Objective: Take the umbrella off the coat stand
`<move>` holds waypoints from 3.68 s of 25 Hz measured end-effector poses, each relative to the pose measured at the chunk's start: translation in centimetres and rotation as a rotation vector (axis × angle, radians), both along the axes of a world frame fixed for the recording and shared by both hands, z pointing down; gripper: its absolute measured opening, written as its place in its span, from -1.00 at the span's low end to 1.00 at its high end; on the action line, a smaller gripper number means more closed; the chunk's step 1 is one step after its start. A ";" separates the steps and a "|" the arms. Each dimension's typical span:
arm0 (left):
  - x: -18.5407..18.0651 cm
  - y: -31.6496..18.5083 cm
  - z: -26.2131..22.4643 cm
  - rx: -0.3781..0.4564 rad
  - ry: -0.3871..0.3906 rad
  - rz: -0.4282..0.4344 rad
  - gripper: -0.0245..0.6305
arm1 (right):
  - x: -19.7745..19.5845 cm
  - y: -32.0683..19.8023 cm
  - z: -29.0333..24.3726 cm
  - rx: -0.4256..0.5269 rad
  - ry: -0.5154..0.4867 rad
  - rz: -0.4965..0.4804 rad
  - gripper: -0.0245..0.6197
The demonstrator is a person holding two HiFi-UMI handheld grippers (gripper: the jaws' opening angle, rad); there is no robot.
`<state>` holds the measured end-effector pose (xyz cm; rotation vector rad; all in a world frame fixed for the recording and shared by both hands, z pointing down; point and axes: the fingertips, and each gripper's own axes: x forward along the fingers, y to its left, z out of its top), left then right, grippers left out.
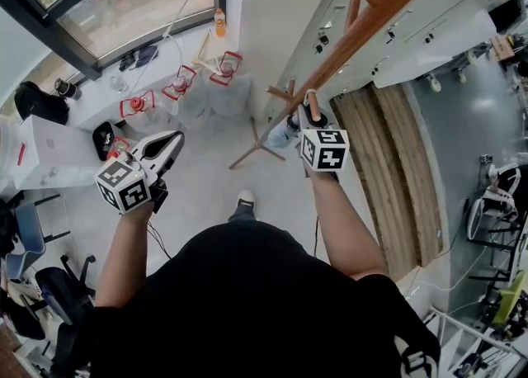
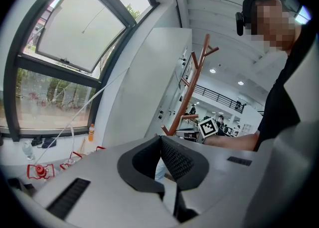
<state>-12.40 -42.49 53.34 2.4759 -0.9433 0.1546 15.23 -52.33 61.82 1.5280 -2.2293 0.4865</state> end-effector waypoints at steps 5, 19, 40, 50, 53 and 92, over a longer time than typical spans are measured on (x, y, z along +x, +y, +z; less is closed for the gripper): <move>-0.2 -0.1 0.0 0.004 0.006 0.004 -0.85 | -0.1 -0.1 -0.1 -0.001 0.013 0.000 -0.86; -0.5 0.3 -0.3 0.006 0.003 0.017 -0.85 | -0.4 0.1 -0.2 -0.008 0.029 0.000 -0.87; -1.4 1.9 -1.7 0.024 0.017 0.024 -0.85 | -1.4 2.0 -2.4 -0.024 -0.004 -0.006 -0.88; -1.8 3.4 -2.9 0.043 0.029 0.029 -0.85 | -1.8 3.5 -4.2 -0.011 -0.007 -0.005 -0.88; -1.8 4.0 -3.1 0.047 0.031 0.032 -0.85 | -2.0 4.1 -4.6 -0.008 -0.005 -0.007 -0.88; -4.7 16.3 -6.9 0.123 0.031 0.067 -0.85 | -2.6 17.7 -9.4 0.057 -0.015 0.021 -0.88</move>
